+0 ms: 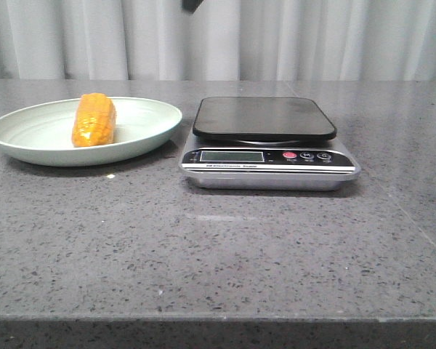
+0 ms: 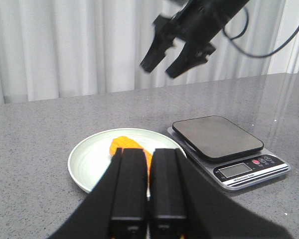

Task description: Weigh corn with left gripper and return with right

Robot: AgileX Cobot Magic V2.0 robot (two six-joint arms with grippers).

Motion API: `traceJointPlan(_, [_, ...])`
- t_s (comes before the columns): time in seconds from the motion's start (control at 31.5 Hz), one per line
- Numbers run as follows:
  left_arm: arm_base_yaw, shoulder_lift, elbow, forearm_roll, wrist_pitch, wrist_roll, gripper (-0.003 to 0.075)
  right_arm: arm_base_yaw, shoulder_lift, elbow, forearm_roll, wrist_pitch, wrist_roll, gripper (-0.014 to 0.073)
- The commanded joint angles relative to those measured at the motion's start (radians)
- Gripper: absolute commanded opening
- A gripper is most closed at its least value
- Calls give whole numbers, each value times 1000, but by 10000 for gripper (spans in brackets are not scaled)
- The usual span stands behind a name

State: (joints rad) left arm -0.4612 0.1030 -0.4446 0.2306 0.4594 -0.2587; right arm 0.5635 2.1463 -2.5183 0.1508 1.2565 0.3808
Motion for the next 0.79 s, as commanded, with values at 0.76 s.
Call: traceJointPlan(0.76, [2,13,-25,6,-61,0,132,-229,-929,1127,89,-402,-371,597])
